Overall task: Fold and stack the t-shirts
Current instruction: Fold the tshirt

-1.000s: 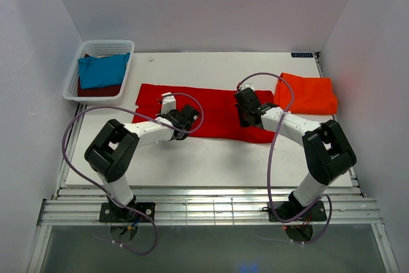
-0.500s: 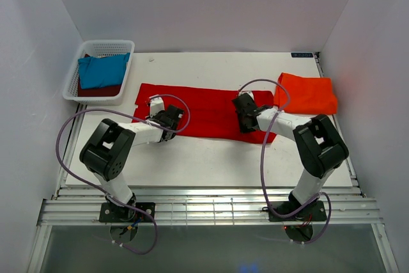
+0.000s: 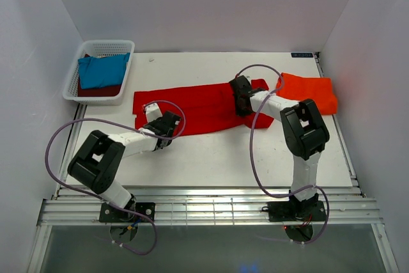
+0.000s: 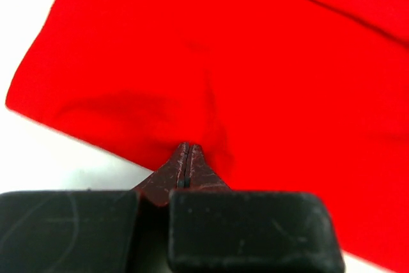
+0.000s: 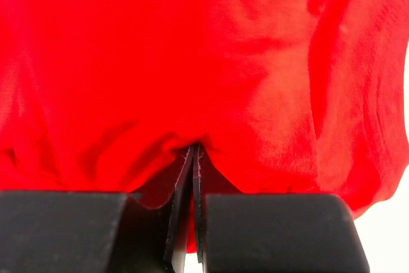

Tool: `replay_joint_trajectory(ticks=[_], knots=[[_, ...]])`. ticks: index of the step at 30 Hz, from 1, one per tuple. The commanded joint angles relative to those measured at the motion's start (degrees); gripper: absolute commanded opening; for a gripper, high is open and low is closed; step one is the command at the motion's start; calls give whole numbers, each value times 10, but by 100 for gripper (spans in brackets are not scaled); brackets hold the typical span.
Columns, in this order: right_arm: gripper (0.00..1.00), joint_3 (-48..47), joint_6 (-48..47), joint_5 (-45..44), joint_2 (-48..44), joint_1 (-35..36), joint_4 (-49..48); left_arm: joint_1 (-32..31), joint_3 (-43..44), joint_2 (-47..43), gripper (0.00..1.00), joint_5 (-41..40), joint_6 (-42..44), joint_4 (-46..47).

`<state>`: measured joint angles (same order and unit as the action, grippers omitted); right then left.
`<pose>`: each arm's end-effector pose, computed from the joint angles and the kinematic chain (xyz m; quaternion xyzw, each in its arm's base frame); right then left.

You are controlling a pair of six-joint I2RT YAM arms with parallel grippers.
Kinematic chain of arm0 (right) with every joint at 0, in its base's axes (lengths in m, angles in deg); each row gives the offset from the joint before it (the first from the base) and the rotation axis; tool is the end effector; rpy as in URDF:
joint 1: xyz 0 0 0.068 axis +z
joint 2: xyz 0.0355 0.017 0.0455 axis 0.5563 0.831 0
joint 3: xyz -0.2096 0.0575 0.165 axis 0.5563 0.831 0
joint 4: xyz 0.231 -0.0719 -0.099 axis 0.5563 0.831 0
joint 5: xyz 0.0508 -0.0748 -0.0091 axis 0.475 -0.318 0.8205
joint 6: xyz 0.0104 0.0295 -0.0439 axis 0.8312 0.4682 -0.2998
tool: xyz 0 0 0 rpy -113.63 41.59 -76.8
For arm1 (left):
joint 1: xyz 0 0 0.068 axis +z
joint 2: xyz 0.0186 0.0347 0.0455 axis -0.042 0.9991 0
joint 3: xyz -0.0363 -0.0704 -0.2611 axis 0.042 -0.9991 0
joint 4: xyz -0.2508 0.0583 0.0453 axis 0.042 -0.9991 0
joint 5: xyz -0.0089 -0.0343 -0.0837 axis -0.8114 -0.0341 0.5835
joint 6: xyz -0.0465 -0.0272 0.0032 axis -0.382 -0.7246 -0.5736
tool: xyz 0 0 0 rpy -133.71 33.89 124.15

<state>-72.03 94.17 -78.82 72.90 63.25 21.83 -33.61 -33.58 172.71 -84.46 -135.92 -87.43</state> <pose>0.3589 0.1882 0.1660 -0.0484 0.9450 -0.0466 0.3200 0.2510 -0.1256 0.1395 -0.2175 0.8862 0.0936 0.3983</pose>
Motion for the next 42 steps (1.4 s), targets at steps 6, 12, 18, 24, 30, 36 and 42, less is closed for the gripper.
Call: replay_joint_trajectory(ticks=[6, 12, 18, 24, 30, 36, 42], knots=[[8, -171, -44, 11, 137, -39, 50, -66, -56, -47, 0, 67, -111, -133], [8, -308, -84, 17, 235, -48, 61, -140, -63, -40, 0, 105, -178, -141], [8, -429, -98, 19, 301, -57, 79, -213, -4, 15, 0, 120, -224, -156], [8, -519, -94, 58, 347, -77, 58, -264, 56, 60, 0, 124, -259, -176], [8, -515, -92, 124, 321, -104, -21, -329, 128, 90, 0, 103, -255, -194], [20, -383, -135, 123, 143, -114, -151, -356, 225, 73, 0, 64, -214, -213], [36, -206, -138, 158, -31, -98, -168, -358, 239, 0, 6, -18, -161, -227]])
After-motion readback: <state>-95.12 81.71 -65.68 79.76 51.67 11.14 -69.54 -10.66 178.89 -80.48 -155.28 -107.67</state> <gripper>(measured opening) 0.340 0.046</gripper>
